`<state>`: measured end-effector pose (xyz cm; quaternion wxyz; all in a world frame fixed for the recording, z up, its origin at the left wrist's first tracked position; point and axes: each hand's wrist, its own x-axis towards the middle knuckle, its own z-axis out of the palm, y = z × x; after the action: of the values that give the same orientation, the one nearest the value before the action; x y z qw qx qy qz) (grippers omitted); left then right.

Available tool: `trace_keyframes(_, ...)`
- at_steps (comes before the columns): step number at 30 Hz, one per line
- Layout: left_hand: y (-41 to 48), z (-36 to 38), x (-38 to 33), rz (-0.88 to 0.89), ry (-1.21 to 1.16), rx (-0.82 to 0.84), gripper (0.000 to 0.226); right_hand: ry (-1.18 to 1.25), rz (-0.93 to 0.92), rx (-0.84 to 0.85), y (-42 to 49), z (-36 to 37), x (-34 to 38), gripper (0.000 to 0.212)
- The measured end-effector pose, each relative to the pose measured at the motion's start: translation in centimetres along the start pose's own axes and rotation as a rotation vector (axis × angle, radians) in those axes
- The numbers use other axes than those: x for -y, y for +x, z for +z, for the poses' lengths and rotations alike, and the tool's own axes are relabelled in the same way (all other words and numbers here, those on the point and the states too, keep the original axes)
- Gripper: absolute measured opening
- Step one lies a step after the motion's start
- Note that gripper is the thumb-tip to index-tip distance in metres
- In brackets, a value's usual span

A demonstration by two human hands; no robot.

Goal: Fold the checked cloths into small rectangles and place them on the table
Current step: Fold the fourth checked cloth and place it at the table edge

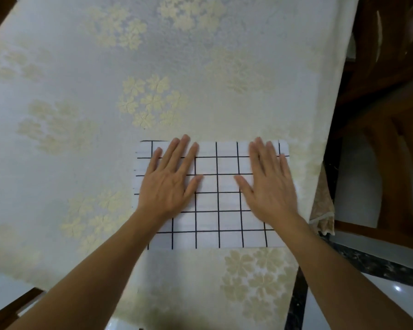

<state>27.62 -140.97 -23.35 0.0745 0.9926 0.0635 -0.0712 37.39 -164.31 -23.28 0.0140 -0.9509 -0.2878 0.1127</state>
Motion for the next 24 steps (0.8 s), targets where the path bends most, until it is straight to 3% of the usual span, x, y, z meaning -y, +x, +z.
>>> trace_keyframes(7,-1.2,-1.2,0.6,-0.139,0.014,-0.002,0.075,0.043,0.108,-0.014,-1.9,-1.0,-2.0,0.080)
trace_keyframes(12,-4.9,-0.5,-5.1,-0.099,-0.028,0.028,0.076,0.101,-0.133,-0.023,-3.3,-0.4,2.0,0.079)
trace_keyframes(20,-6.8,0.7,-2.7,-0.417,-0.007,0.027,0.075,0.026,-0.230,0.013,-3.7,0.1,-1.3,0.082)
trace_keyframes(24,-6.9,0.2,-2.6,-0.477,-0.033,-0.003,0.075,0.067,-0.252,0.010,-3.7,-0.5,-2.9,0.081)
